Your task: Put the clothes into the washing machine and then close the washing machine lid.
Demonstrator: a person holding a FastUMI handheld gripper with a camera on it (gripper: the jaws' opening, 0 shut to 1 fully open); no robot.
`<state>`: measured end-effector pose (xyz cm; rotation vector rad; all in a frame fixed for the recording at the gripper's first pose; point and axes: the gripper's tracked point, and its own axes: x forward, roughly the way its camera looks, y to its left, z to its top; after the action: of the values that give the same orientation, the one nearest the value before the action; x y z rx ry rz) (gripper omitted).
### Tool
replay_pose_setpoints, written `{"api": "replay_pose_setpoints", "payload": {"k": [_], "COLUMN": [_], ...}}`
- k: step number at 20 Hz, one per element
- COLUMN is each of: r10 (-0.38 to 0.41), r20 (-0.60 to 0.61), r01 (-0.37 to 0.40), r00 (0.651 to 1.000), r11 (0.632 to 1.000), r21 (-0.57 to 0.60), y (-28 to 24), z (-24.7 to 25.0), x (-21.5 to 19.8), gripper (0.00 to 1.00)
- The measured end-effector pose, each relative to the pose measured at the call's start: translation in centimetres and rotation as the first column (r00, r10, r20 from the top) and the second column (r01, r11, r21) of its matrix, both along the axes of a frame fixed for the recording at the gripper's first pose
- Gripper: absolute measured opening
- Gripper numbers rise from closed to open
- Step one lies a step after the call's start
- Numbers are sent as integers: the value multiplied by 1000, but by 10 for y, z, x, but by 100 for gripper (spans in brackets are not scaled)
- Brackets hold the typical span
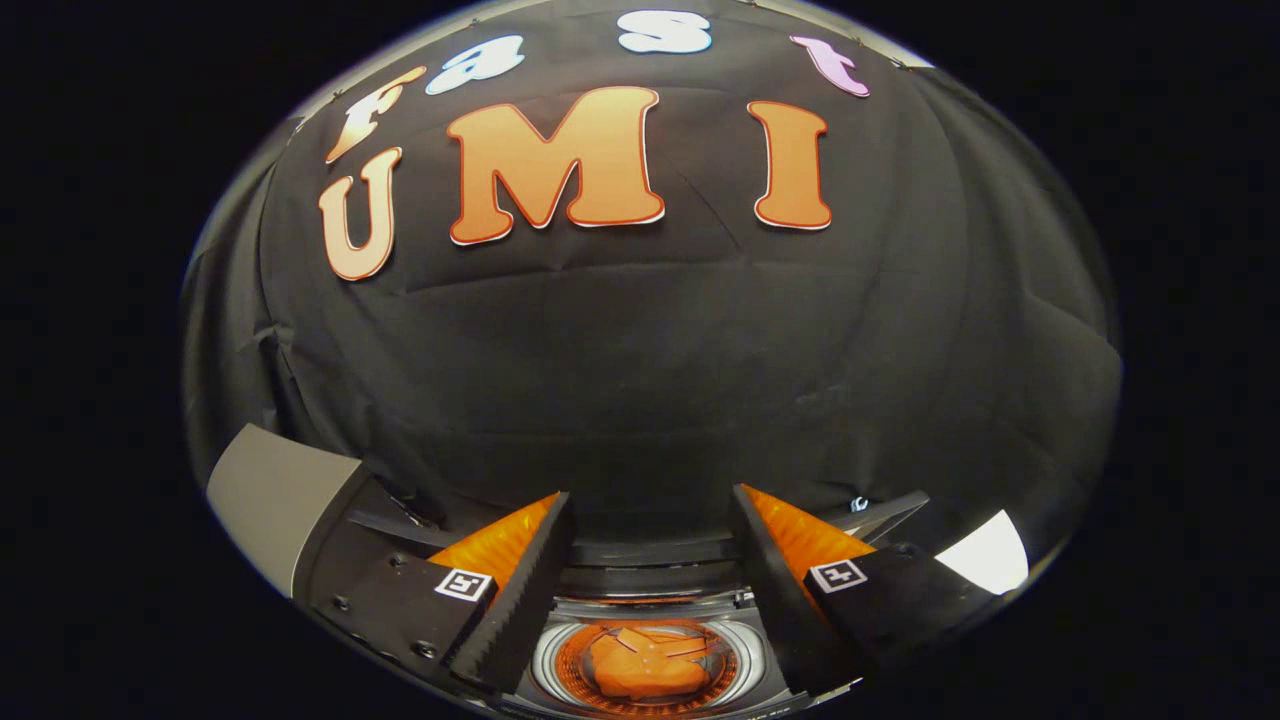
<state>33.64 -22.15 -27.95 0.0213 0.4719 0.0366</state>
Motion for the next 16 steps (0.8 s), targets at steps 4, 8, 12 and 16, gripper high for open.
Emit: {"api": "replay_pose_setpoints", "payload": {"k": [4, 8, 12, 16], "r10": [0, 1, 7, 13], "r20": [13, 13, 23, 23], "r01": [0, -1, -7, -13], "r00": [1000, 1000, 1000, 1000], "r11": [1000, 1000, 1000, 1000], "r21": [3, -14, -5, -1], "y": [-1, -1, 1, 2], "z": [-2, -7, -13, -22], "x": [-20, -40, -54, -64], "gripper": [100, 100, 99, 99]}}
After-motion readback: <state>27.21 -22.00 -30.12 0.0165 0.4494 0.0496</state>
